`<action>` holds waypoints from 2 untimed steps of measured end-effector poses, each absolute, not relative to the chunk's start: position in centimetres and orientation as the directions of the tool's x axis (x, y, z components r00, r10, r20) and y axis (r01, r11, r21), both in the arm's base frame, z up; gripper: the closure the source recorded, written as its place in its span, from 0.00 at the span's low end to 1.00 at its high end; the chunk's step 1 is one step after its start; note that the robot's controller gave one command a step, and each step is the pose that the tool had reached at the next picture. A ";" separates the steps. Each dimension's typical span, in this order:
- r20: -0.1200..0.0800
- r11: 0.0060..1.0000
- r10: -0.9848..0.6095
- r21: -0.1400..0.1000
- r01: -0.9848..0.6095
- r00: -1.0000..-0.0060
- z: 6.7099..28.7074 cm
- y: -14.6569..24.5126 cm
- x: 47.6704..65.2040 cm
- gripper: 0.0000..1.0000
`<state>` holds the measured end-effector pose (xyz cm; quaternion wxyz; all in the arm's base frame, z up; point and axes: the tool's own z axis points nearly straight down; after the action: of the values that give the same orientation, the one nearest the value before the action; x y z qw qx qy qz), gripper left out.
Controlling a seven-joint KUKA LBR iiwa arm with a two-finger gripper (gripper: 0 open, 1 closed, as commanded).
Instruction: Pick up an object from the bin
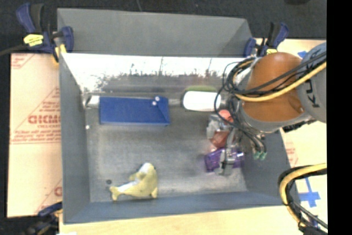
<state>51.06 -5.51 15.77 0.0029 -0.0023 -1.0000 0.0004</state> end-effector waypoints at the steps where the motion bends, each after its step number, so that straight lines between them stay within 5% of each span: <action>1: -0.002 1.000 0.003 -0.002 0.003 -1.000 16.2 -5.5 51.2 0.00; 2: -0.004 0.992 -0.130 -0.003 -0.130 -0.992 12.1 -7.1 51.6 0.00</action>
Offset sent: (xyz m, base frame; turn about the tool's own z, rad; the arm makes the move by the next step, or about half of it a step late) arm 0.0039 -0.0205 -0.0510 -0.1741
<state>51.56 -7.11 12.14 -0.0022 0.0652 -0.9979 0.0014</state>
